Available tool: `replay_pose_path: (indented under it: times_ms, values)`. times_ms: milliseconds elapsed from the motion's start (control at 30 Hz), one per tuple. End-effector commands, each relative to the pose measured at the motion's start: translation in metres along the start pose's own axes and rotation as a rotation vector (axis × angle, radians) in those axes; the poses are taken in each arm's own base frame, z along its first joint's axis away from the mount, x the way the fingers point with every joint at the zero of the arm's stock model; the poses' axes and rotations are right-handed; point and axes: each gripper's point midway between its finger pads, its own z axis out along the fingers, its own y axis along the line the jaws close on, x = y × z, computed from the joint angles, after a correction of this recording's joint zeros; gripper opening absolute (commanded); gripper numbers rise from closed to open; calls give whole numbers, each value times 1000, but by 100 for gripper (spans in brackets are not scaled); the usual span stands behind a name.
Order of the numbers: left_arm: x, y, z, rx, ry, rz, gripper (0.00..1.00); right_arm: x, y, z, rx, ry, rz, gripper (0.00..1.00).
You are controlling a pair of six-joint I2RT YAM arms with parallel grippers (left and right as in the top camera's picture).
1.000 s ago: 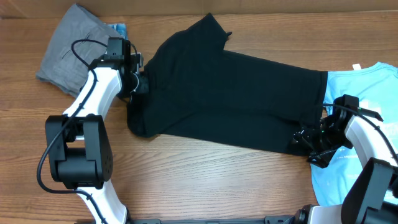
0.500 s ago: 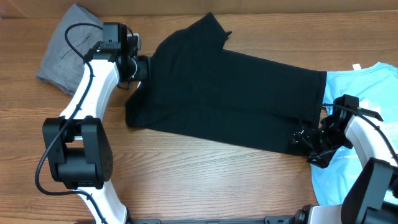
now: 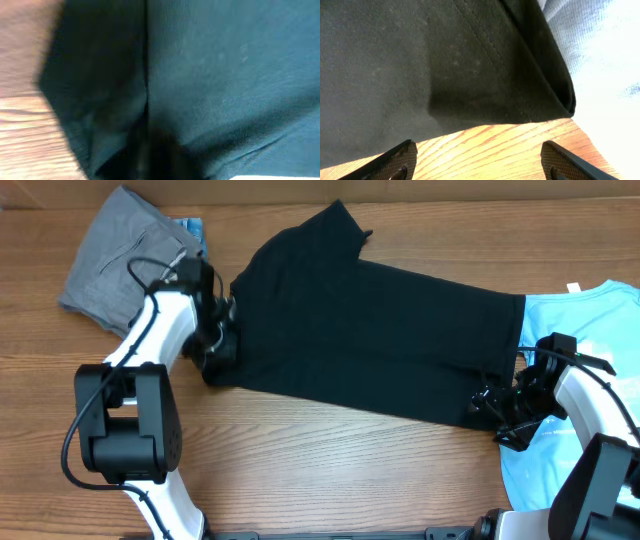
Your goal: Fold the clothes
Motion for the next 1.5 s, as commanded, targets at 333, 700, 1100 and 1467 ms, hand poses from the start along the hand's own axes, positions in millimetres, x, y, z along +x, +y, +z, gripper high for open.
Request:
replay_pose_path:
  times_ms: [333, 700, 1100, 1467]
  values:
    - [-51, 48, -28, -116, -190, -114, 55, 0, 1, 0, -1, -3, -9, 82]
    - [15, 24, -18, -9, 78, -124, 69, 1, 1, 0, 1, 1, -7, 82]
    - [10, 26, 36, -8, -42, -137, 45, 1, 1, 0, 1, 1, -7, 82]
    - [70, 88, 23, -188, 152, -452, 4, 6, -8, 0, 44, 17, 0, 82]
